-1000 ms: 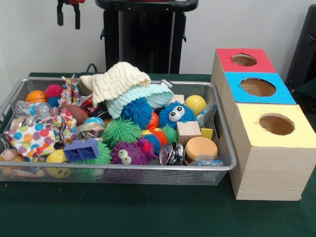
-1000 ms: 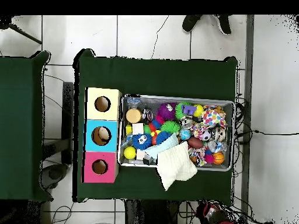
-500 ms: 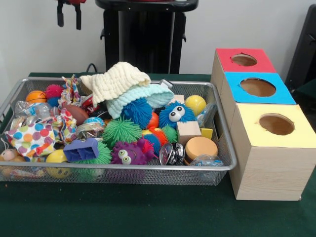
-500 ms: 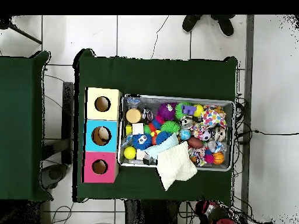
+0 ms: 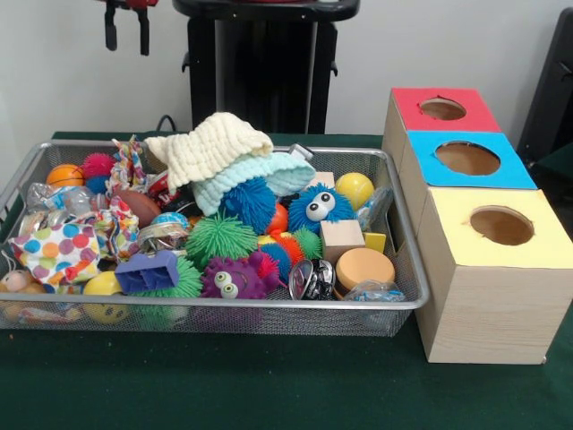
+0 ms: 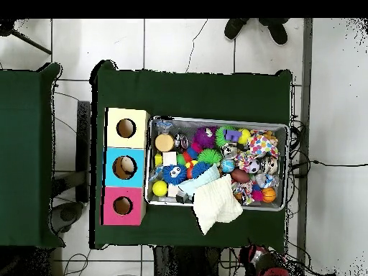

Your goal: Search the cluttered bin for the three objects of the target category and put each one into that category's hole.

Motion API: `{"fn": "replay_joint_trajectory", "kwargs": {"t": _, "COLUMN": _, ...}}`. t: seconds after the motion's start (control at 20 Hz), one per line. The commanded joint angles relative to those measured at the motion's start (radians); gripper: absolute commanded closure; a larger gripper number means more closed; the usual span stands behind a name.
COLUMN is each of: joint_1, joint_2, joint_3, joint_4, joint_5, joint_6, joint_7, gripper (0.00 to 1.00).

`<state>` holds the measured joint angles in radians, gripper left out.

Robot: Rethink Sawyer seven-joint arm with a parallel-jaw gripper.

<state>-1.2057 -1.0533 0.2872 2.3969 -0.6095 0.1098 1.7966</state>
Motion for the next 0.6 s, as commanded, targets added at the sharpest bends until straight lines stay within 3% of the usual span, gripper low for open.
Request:
{"fn": "replay_joint_trajectory", "kwargs": {"t": 0.05, "joint_1": -0.019, "joint_2": -0.005, "joint_3": 0.086, "joint_4": -0.032, "joint_5": 0.027, "joint_6": 0.104, "joint_7": -0.001, "gripper": 0.0}}
{"fn": "replay_joint_trajectory", "kwargs": {"t": 0.6, "joint_1": -0.042, "joint_2": -0.017, "joint_3": 0.105, "joint_4": -0.012, "joint_5": 0.038, "joint_6": 0.103, "joint_7": 0.004, "gripper": 0.0}}
